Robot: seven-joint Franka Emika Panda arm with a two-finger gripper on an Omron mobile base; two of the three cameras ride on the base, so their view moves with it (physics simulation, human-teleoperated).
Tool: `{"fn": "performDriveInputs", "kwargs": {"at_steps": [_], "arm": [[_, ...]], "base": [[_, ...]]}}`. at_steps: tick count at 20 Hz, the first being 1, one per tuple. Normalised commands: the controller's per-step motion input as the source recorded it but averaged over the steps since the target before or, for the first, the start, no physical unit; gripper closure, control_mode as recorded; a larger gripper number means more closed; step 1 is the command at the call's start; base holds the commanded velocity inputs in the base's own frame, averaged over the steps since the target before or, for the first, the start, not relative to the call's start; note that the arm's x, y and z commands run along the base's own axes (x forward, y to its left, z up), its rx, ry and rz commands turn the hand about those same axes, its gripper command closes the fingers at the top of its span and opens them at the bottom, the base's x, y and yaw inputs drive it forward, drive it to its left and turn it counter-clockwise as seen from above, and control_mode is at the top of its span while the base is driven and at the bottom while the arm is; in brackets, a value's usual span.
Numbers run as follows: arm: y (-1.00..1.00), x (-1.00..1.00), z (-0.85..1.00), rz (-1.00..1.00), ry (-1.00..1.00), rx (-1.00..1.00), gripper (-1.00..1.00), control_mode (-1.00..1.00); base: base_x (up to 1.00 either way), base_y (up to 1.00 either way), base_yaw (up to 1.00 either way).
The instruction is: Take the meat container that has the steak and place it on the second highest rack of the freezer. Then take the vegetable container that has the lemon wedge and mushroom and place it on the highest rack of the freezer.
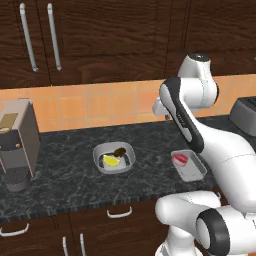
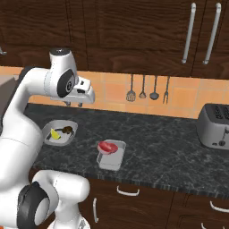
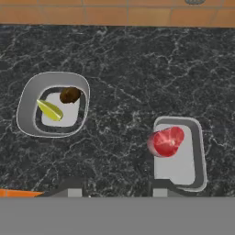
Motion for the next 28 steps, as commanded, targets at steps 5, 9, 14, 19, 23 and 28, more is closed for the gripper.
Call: {"fn": "performDriveInputs", "kwargs": {"at_steps": [5, 9, 14, 19, 23, 28], "arm": [[-0.24, -0.64, -0.12, -0.03, -0.05, 0.00, -1.00, -1.00], [-0.43, -0.98, -0.86, -0.39, 0.01, -0.02, -1.00, -1.00], [-0.23, -0.39, -0.87, -0.79, 0.00, -0.03, -1.00, -1.00], [-0.19, -0.23, -0.18, -0.75, 0.00, 0.25, -1.00, -1.00], [-0.20, -0.05, -0.01, -0.71, -0.03, 0.39, -1.00, -1.00], [-0.45, -0.02, 0.00, -0.46, 0.08, 0.21, -1.00, -1.00]], "base": [[0.00, 0.00, 0.00], [0.00, 0.00, 0.00], [0.00, 0.00, 0.00], [0.00, 0.00, 0.00], [0.00, 0.00, 0.00], [0.00, 0.00, 0.00]]}}
